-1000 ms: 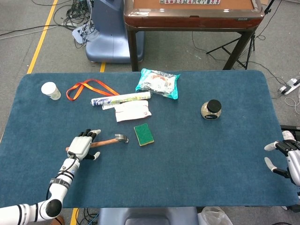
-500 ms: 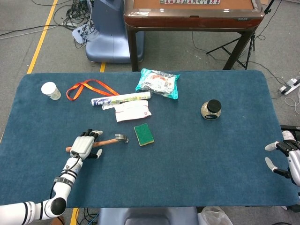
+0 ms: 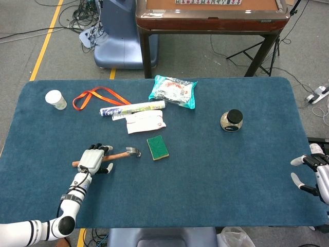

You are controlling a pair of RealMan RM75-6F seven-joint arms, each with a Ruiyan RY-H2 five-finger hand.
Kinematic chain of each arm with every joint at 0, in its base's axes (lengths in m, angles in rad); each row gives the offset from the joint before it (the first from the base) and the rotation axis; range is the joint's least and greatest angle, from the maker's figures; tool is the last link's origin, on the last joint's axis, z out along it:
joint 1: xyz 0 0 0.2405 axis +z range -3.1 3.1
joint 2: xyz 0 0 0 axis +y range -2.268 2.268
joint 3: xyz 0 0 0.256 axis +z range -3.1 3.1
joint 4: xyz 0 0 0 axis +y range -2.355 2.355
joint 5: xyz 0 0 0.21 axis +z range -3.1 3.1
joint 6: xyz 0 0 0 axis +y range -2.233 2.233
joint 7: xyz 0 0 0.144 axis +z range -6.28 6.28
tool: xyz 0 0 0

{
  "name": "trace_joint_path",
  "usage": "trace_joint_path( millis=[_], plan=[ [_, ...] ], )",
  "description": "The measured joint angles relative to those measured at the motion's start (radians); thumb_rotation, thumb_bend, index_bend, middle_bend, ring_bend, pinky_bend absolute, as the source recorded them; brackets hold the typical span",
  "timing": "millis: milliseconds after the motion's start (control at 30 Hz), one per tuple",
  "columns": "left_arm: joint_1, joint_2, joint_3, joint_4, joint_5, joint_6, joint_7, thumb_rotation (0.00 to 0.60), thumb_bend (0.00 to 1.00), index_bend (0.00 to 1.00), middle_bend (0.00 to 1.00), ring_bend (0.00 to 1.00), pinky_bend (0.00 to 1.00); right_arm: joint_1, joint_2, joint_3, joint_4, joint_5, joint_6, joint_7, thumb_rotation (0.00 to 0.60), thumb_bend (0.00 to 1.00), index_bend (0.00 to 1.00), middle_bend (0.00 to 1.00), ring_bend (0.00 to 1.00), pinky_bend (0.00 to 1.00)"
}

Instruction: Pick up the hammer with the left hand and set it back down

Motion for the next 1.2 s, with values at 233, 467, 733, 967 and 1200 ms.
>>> trace_joint_path(
  millis=[233,467,733,967,1200],
  plan=[
    [-0.012,-0.013,-0.002,0.009,-0.023,0.006,0.013,0.489,0.36,0.23,0.27,0.12,0.09,-0.001,0.002,0.000,0.000,-0.001,0.001,0.003,0.600,0.32,0.46,0.45,0.39,0.26],
    [-0.024,-0.022,-0.007,0.002,-0.071,0.027,0.042,0.485,0.36,0.24,0.29,0.14,0.09,0.000,0.001,0.000,0.001,0.000,-0.002,0.004,0.600,0.32,0.46,0.45,0.39,0.26],
    [-0.030,-0.029,-0.016,-0.013,-0.098,0.060,0.058,0.487,0.36,0.25,0.30,0.15,0.09,0.000,0.001,-0.001,0.001,-0.001,0.000,0.003,0.600,0.32,0.46,0.45,0.39,0.26],
    [-0.041,-0.048,-0.016,0.001,-0.119,0.070,0.080,0.493,0.36,0.28,0.32,0.19,0.09,-0.001,0.001,0.000,0.002,0.000,0.000,0.005,0.600,0.32,0.46,0.45,0.39,0.26],
    [-0.048,-0.063,-0.021,0.013,-0.133,0.076,0.088,0.513,0.36,0.31,0.33,0.21,0.09,0.000,0.001,0.000,0.002,0.000,-0.001,0.006,0.600,0.32,0.46,0.45,0.39,0.26]
  ],
)
